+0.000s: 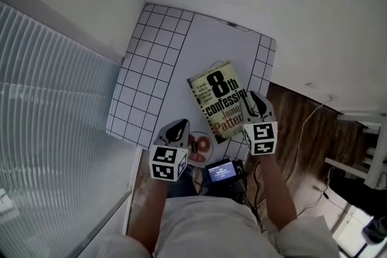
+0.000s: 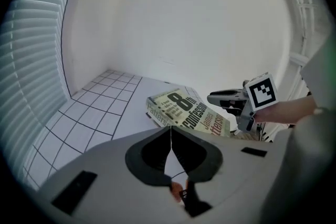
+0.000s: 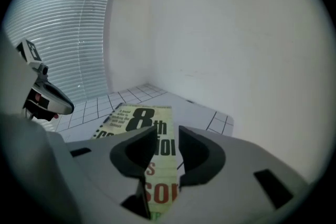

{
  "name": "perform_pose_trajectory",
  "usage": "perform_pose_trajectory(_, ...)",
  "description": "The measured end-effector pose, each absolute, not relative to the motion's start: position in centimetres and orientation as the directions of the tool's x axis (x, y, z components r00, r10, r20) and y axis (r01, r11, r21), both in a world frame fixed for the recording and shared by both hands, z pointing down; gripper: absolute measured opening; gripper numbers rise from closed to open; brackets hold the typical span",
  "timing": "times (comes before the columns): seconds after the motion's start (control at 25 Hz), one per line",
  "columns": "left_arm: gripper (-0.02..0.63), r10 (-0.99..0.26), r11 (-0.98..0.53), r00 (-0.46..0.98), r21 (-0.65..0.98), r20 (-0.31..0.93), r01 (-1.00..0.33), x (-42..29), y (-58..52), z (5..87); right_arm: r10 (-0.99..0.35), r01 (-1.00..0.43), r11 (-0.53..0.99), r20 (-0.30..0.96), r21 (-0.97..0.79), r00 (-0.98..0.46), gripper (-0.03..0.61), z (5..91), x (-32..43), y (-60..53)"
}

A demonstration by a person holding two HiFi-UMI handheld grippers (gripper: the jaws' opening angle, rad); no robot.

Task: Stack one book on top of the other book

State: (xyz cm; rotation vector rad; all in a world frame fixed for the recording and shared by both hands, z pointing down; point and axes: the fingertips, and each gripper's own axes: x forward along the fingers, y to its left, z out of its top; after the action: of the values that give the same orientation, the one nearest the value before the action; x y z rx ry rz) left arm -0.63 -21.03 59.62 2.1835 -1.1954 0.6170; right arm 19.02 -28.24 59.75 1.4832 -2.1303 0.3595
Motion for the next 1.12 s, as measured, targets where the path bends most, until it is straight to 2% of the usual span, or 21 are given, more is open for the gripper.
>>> perform_pose_trajectory(0.04,0.012,-0.612,-0.441,0.495,0.254,0.616,-0.861,-1.1,-21.2,59.0,-0.803,-0.932,0.354,0.537,0.081,-0.258,0.107,59.0,18.9,-27.8)
perform_pose_trajectory(0.08,0.011,-0.631,-0.446,0.498,0.247,0.595,-0.86,-1.6,-21.4,58.3,-0.812,-0.936,0.342,0.527,0.08,-0.252,0.043,58.3,18.8,-27.2)
perform_pose_trajectory(0.12,0.009,-0.653,-0.456,0.502,0.235,0.567,-0.859,-2.1,-21.5,57.4,-0.819,-0.942,0.33,0.516,0.066,-0.251,0.011,57.5,18.6,-26.5)
perform_pose_trajectory(0.32,0.008,-0.739,-0.505,0.551,0.223,0.386,-0.834,-4.1,-22.3,51.9,-0.875,-0.963,0.249,0.403,-0.1,-0.268,0.006,53.3,17.9,-22.5)
perform_pose_trajectory(0.56,0.008,-0.806,-0.557,0.563,0.088,0.183,-0.826,-5.8,-22.8,44.9,-0.949,-0.966,0.245,0.186,-0.08,-0.256,0.006,44.9,15.7,-20.3)
perform_pose_trajectory(0.76,0.008,-0.823,-0.562,0.568,0.128,0.013,-0.817,-7.2,-22.2,38.9,-0.969,-0.967,0.234,0.054,-0.097,-0.24,0.006,39.1,13.8,-18.9)
perform_pose_trajectory(0.88,0.008,-0.808,-0.585,0.588,0.123,-0.007,-0.802,-7.3,-22.0,37.0,-0.974,-0.973,0.221,0.026,-0.07,-0.223,0.006,37.5,13.2,-18.4)
perform_pose_trajectory(1.12,0.008,-0.813,-0.576,0.581,0.089,0.032,-0.812,-7.5,-22.2,37.5,-0.983,-0.984,0.172,0.056,-0.041,-0.174,0.006,38.2,12.7,-17.4)
